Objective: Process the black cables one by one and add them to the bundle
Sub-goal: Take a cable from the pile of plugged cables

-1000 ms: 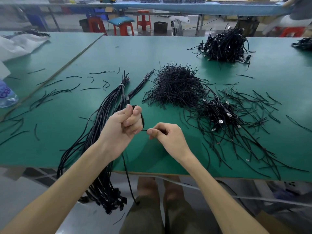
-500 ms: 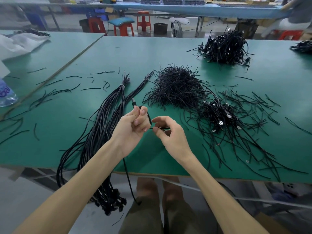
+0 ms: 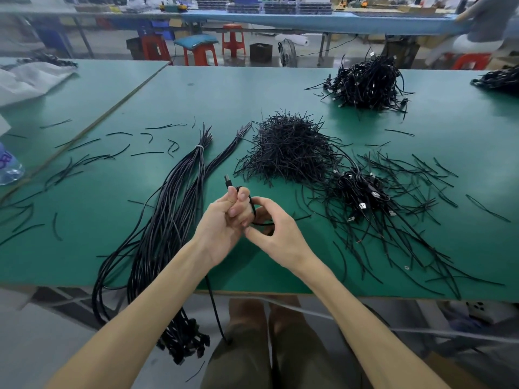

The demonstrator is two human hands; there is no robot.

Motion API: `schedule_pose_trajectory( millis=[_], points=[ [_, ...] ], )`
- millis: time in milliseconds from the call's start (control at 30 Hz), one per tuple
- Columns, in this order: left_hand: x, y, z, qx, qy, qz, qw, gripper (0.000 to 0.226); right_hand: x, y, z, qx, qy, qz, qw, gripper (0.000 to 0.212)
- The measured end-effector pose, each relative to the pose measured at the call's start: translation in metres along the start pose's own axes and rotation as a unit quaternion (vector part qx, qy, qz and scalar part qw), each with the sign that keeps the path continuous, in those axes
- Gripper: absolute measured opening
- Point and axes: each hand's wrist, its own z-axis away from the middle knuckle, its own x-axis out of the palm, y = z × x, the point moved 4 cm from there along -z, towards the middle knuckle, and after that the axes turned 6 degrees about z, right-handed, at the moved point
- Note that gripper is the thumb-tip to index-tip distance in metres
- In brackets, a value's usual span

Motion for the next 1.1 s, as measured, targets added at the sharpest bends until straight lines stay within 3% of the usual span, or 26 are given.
schedule_pose_trajectory(
  millis=[133, 433, 533, 667, 833, 967, 1100],
  points=[
    [-0.002, -0.005, 0.001, 0.001, -0.008, -0.046, 0.999, 0.035, 0.005, 0.001, -0.001, 0.002, -0.018, 0.045, 0.999, 0.063],
    [0.011, 0.006, 0.008, 0.021, -0.111, -0.193, 0.975, 0.033, -0.004, 0.001, 0.0, 0.016, 0.066, -0.035, 0.997, 0.016],
    [0.015, 0.017, 0.009, 0.028, -0.138, -0.252, 0.957, 0.034, -0.004, -0.001, 0.0, 0.012, 0.079, -0.042, 0.996, 0.021],
    [0.013, 0.014, 0.013, 0.111, -0.048, -0.288, 0.95, 0.024, -0.012, -0.002, 0.001, 0.008, 0.099, -0.08, 0.992, 0.035],
    [-0.003, 0.017, 0.013, 0.132, 0.024, -0.362, 0.923, 0.012, -0.014, 0.0, 0.001, 0.01, 0.098, -0.005, 0.995, 0.026],
    [-0.017, 0.027, 0.011, 0.125, 0.087, -0.392, 0.907, 0.03, -0.006, 0.0, -0.002, 0.004, 0.063, 0.018, 0.998, 0.021],
    [-0.021, 0.034, 0.005, 0.105, 0.068, -0.446, 0.886, 0.042, 0.0, 0.002, -0.003, 0.005, 0.044, 0.077, 0.996, 0.017]
  ],
)
